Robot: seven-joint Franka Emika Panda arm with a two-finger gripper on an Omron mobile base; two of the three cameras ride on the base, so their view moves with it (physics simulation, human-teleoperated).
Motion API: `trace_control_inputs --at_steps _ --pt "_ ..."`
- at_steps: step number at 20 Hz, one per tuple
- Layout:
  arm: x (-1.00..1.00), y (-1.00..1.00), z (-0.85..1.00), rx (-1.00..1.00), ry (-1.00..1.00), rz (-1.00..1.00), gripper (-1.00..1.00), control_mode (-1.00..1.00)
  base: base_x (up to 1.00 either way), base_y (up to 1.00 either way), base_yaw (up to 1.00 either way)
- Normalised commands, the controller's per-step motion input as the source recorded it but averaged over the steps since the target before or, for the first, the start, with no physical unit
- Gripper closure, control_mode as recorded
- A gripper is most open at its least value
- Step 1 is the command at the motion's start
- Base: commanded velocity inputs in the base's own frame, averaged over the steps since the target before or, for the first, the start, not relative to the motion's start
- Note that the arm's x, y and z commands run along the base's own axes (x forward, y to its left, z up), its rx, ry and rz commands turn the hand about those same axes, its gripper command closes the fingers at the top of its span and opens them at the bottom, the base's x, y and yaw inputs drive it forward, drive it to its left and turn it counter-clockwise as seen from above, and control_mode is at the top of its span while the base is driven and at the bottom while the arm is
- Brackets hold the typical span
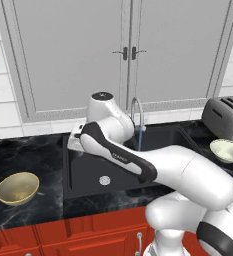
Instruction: Rinse each bowl for a few seconds and place them down in the sink or on the counter.
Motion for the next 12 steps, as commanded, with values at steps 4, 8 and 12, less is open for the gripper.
trace_control_inputs --at_steps 4,8,12 --pt "0.04 0.46 -0.17 -0.02 0.00 0.00 -1.00 -1.00 0.00 0.00 0.00" --pt "0.04 0.41 -0.24 0.00 0.00 0.00 -1.00 -1.00 0.00 0.00 0.00" --pt "0.02 0.36 -0.15 0.00 0.00 0.01 -1.00 -1.00 0.00 0.00 0.00"
